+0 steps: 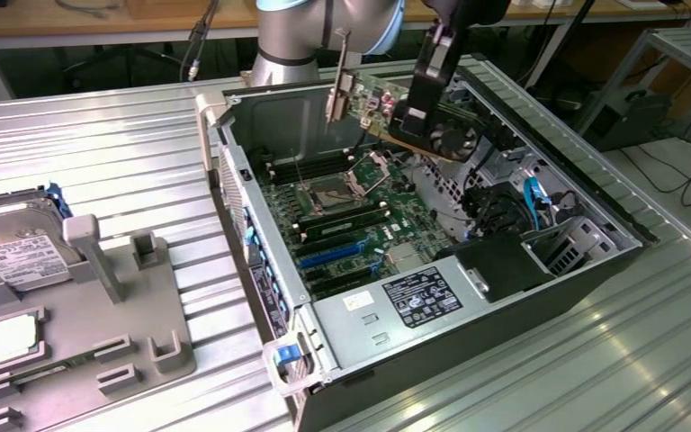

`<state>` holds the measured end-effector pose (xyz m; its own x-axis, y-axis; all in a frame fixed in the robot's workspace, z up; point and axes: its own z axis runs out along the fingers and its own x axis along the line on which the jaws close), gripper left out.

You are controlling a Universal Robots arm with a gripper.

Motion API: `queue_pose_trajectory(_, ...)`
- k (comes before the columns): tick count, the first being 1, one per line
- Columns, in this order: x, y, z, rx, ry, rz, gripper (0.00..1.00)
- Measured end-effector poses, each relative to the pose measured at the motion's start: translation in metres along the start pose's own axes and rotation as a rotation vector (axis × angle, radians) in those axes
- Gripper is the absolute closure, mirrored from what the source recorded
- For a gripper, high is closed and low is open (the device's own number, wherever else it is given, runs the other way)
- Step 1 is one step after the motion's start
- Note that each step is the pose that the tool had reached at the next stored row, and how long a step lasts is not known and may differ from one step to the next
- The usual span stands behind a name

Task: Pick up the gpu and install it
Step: 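Insert the gpu into the slot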

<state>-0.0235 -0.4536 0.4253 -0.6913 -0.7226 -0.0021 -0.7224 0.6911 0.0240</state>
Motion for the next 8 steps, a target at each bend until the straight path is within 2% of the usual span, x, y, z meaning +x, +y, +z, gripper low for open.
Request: queue_pose_trajectory(8, 0.0002, -0.0001, 0.0000, -0.0001, 0.0025, -0.107, 0.72)
